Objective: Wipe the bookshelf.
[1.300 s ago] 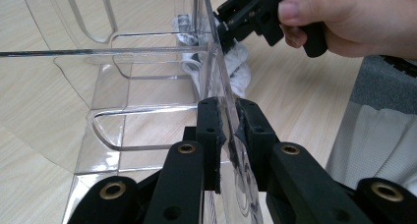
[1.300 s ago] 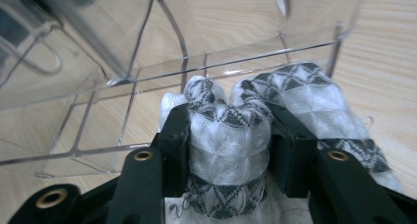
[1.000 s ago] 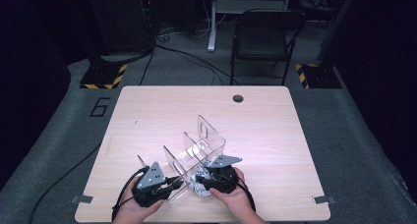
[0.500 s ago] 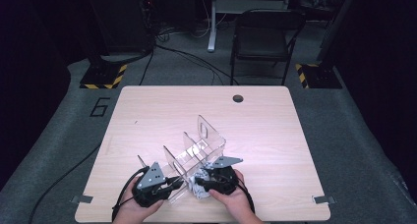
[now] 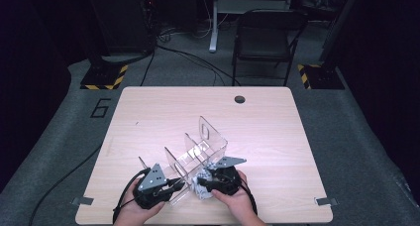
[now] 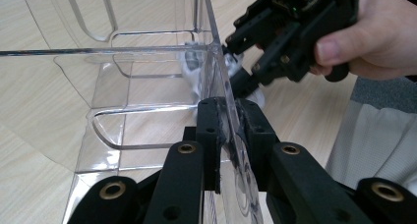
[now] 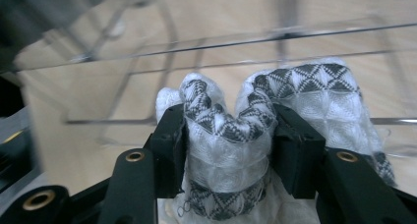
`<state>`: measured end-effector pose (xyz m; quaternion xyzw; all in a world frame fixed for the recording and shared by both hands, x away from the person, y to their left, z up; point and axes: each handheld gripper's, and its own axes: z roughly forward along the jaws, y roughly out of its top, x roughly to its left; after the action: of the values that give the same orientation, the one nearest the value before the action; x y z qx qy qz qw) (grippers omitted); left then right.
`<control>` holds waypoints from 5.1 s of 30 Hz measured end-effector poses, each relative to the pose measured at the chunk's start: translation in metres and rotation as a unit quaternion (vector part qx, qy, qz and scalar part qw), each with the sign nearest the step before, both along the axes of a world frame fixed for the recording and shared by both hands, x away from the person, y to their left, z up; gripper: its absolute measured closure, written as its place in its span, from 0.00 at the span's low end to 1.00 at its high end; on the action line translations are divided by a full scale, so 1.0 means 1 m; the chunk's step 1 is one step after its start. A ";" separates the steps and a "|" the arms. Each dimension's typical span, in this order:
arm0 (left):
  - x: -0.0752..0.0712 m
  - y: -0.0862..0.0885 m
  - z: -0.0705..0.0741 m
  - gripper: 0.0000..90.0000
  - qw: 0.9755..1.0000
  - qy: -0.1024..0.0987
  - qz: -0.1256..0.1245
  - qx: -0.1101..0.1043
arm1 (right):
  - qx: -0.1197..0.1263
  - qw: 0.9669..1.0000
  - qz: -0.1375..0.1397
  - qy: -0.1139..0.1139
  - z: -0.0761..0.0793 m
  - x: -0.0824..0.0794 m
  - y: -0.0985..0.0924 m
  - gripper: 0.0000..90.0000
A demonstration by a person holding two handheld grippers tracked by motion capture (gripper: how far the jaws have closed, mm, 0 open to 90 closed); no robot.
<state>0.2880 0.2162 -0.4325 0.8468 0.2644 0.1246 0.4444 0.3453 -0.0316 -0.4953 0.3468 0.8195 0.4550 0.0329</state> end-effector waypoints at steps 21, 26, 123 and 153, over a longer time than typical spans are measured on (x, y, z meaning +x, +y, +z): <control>0.000 0.000 0.000 0.90 1.000 -0.001 0.001 0.003 | -0.002 1.000 -0.008 -0.004 0.003 0.003 -0.001 0.57; 0.000 0.000 0.000 0.90 1.000 -0.002 0.000 0.004 | -0.018 1.000 0.004 -0.017 0.005 0.002 0.004 0.58; 0.000 -0.001 0.001 0.90 1.000 -0.001 -0.001 0.011 | -0.001 1.000 -0.015 -0.010 0.005 -0.003 0.011 0.59; -0.001 -0.002 0.001 0.90 1.000 0.000 0.002 0.011 | -0.002 0.999 0.031 -0.011 0.006 -0.016 0.024 0.59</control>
<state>0.2874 0.2141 -0.4315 0.8510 0.2646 0.1283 0.4352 0.3292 -0.0080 -0.4895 0.3159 0.8306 0.4577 0.0287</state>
